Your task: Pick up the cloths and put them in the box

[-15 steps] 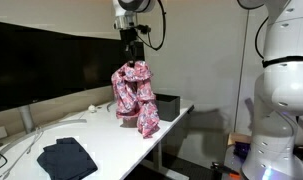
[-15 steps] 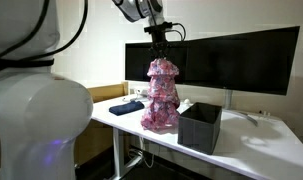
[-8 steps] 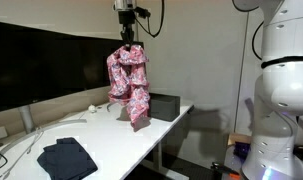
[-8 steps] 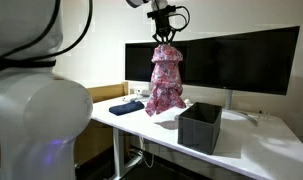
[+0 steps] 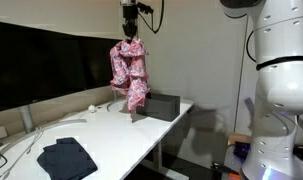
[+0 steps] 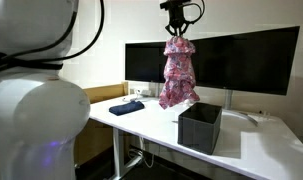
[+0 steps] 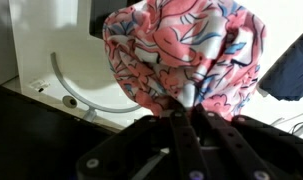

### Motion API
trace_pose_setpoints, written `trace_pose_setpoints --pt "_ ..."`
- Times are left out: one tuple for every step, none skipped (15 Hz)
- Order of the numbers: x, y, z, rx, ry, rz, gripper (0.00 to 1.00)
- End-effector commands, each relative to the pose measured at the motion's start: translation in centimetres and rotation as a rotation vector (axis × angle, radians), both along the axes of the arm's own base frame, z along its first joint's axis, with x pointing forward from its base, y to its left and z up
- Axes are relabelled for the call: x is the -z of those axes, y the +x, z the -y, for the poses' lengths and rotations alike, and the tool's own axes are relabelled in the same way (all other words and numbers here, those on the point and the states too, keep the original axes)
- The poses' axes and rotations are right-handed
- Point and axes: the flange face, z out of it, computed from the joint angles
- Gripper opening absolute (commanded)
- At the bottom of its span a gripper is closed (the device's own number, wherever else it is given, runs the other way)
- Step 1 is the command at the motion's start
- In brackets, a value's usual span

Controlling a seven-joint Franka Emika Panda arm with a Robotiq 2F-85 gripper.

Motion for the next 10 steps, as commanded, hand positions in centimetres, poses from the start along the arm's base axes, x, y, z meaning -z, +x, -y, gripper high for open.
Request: trace_pose_setpoints --pt "-3.1 -1.0 3.4 0.066 0.043 0.027 0.1" --pt "-3.7 -1.3 4.3 0.084 0.047 0.033 0.1" --pt "-4.2 -1.6 5.5 0.106 0.056 0.038 0.1" --pt "-4.6 -1.8 6.6 0.125 0.064 0.04 0.1" --pt "-4.7 -1.9 8.0 0.146 0.078 0.039 0.1" --pt "-4.9 -2.3 8.7 0.164 0.086 0.037 0.1" --pt "-4.8 -2.3 9.9 0.183 0.093 0.03 0.1" --pt "-4.8 -2.5 10.5 0.198 0.096 0.026 0.1" --pt "-4.4 -2.4 11.5 0.215 0.105 0.023 0.1" --pt "-4.0 -2.2 12.2 0.229 0.109 0.016 0.1"
